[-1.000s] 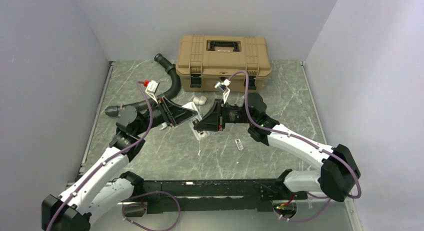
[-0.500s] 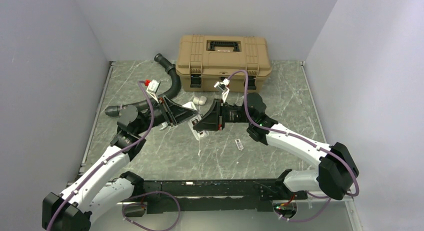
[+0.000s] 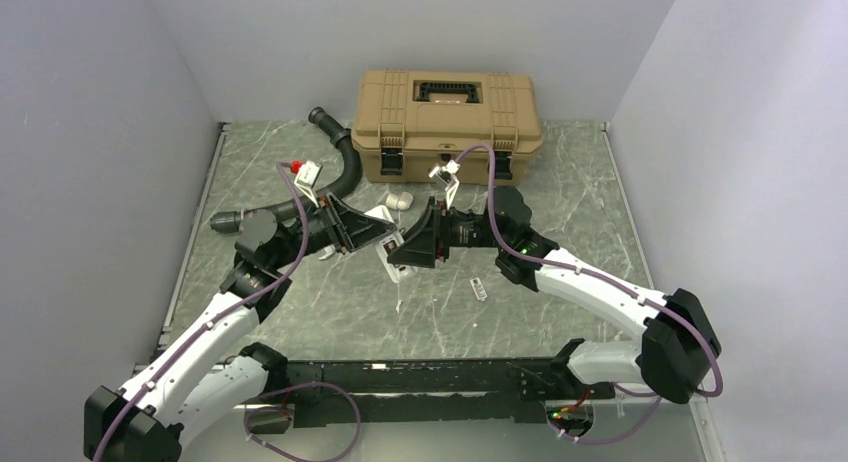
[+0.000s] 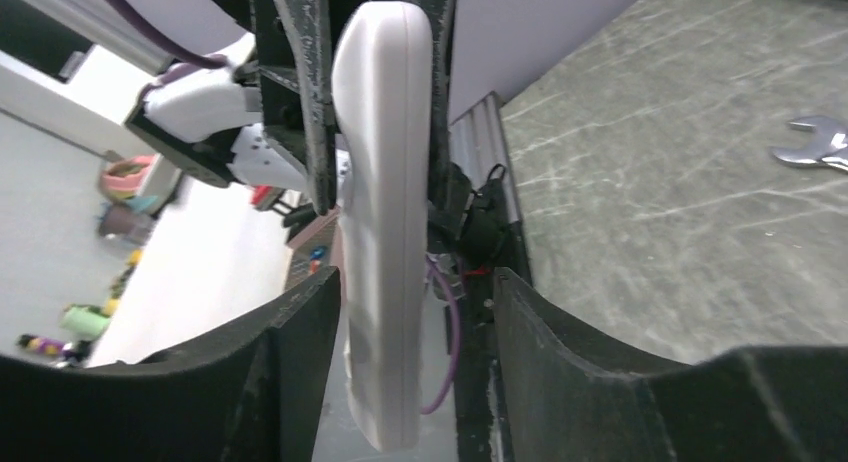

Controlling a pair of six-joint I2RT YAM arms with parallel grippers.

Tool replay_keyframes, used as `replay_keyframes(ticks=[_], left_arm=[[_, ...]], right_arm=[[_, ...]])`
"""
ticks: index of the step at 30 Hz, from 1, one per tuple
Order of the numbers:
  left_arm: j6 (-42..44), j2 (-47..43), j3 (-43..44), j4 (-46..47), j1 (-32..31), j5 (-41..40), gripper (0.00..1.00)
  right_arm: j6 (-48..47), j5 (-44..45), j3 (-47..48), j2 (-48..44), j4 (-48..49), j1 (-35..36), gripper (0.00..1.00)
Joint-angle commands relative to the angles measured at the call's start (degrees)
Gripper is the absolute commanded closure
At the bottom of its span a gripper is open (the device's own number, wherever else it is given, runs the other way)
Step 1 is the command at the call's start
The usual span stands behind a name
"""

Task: Load the batteries into the remote control

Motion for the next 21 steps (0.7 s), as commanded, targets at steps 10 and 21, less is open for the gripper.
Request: replay_keyframes(ticks=[10, 21], left_arm=[[3.43, -2.66, 1.33, -4.42, -0.13, -1.57, 1.0], [12.05, -4.85, 5.15, -19.41, -0.15, -8.83, 1.0]], right_arm=[[-13.22, 9.37, 4.06, -7.54, -11.13, -0.02, 0.36], [-15.18, 19.39, 9.88, -9.56, -24.31, 0.0, 0.55]])
